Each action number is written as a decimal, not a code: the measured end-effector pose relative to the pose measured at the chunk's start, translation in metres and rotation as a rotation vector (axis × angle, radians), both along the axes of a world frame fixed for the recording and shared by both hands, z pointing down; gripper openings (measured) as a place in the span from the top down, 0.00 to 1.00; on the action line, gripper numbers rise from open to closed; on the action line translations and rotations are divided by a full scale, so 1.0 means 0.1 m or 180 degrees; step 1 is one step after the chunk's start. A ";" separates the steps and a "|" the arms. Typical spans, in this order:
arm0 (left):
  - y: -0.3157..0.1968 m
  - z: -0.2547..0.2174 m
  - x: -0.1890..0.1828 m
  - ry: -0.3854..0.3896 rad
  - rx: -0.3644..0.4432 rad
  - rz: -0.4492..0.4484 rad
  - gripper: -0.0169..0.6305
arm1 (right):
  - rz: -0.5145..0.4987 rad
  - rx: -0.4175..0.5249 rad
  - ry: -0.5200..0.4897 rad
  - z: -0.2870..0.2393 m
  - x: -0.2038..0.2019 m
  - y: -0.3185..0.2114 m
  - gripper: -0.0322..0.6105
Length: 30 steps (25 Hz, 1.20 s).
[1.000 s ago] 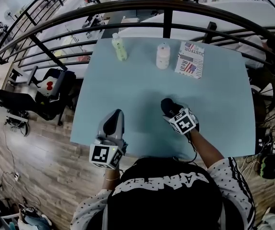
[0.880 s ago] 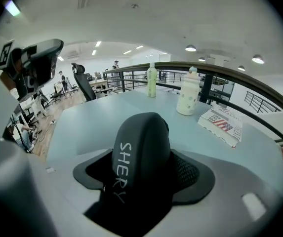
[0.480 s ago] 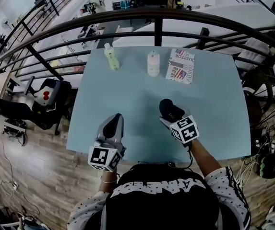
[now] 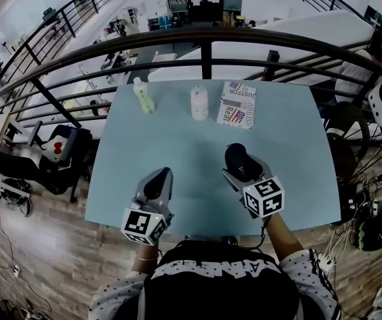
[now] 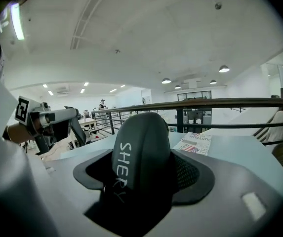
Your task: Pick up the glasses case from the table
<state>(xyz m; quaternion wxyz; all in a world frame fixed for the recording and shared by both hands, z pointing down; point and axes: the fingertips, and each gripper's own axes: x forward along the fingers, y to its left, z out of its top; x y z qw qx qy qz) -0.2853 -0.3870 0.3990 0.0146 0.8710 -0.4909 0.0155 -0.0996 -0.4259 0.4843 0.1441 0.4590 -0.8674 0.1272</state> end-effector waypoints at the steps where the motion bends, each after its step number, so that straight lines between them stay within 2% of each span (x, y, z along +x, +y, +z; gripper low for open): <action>1: 0.00 0.00 0.03 -0.0006 -0.0007 0.0021 0.97 | 0.0030 0.0038 -0.0041 -0.06 0.04 0.01 0.38; 10: 0.01 -0.05 0.22 -0.0025 0.0035 0.0102 0.97 | 0.0170 0.0328 -0.0349 -0.52 0.32 0.11 0.38; 20: 0.01 -0.09 0.32 -0.0054 0.0063 0.0162 0.97 | 0.0145 0.0621 -0.0603 -0.97 0.39 0.28 0.38; 30: 0.00 -0.15 0.39 -0.0053 0.0093 0.0194 0.97 | 0.0125 0.0675 -0.0701 -1.06 0.42 0.32 0.38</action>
